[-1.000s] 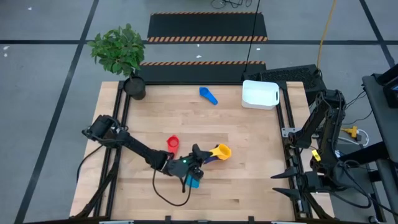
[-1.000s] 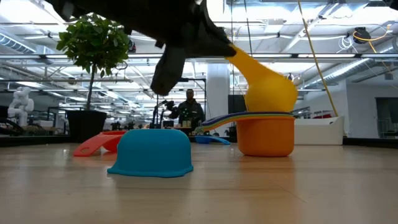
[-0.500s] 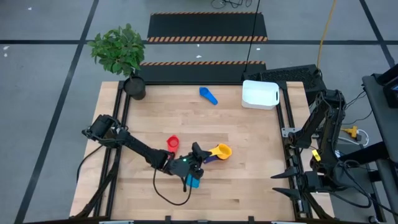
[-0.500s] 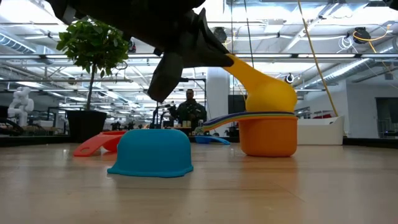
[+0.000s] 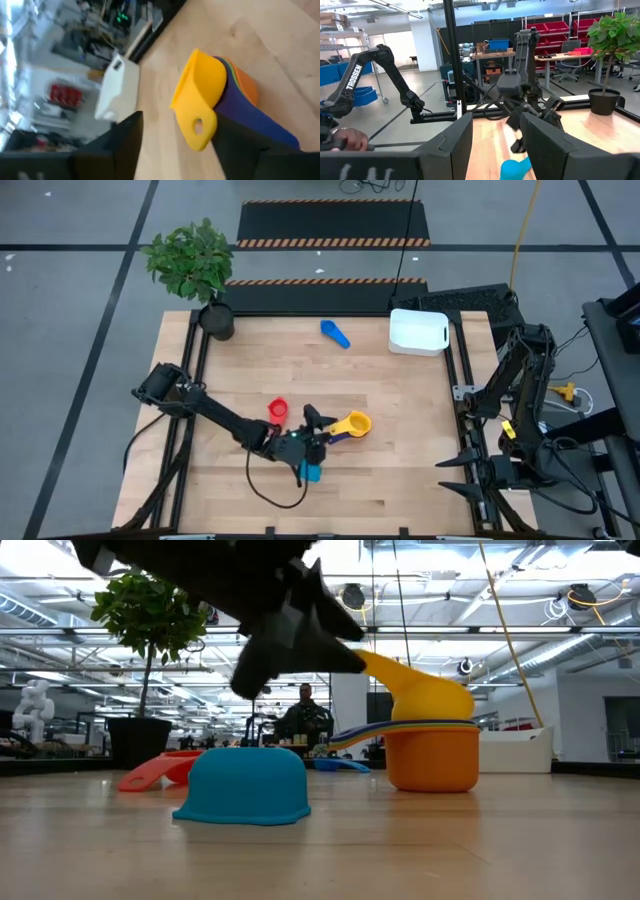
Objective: Nest measuring cups in basket
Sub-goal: Stack the yellow measuring cup on top of the violet measuring cup
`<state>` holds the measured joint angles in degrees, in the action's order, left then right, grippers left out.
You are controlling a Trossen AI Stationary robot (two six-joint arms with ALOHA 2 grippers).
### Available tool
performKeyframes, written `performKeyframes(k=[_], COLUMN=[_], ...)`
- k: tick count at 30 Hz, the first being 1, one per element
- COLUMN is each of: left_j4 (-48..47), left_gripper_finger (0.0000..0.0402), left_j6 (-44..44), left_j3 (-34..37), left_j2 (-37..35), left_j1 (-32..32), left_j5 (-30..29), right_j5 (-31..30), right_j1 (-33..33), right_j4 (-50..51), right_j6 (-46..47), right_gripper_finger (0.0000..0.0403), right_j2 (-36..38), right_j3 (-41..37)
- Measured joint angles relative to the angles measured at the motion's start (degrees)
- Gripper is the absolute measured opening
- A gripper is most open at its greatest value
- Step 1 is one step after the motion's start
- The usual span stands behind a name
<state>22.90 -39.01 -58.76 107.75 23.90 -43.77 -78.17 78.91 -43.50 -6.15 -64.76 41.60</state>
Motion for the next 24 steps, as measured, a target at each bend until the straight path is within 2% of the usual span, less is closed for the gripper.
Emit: performKeyframes(k=[2,5,9,12,19,24], left_j4=[-3.02,-12.66,-25.36,-31.76,-33.18,-31.82], left_gripper_finger=[0.0245,0.0259,0.0255,0.0244,0.0224,0.0223], left_j6=[7.37,18.58,32.11,40.39,50.22,58.37], left_j3=[-0.04,-0.02,-0.04,-0.05,-0.04,-0.04], left_j2=[-1.61,-5.72,-11.54,-14.85,-16.72,-16.25], left_j1=[0.02,0.22,1.26,2.50,4.35,2.61], left_j5=[-0.26,-0.43,-0.22,2.34,3.24,3.18], right_j5=[0.00,-0.02,-0.01,-0.03,-0.17,-0.20], right_j1=[0.00,0.00,0.00,0.00,-0.19,-1.09], right_j4=[-0.02,-0.02,0.01,-0.03,-0.05,-0.05], right_j6=[-0.19,-0.61,-1.23,-1.54,-3.83,-5.10], right_gripper_finger=[0.0162,0.0162,0.0162,0.0162,0.0162,0.0162], right_j2=[0.00,-0.02,0.12,0.44,0.66,1.05], right_j3=[0.00,0.00,0.00,0.00,0.00,0.00])
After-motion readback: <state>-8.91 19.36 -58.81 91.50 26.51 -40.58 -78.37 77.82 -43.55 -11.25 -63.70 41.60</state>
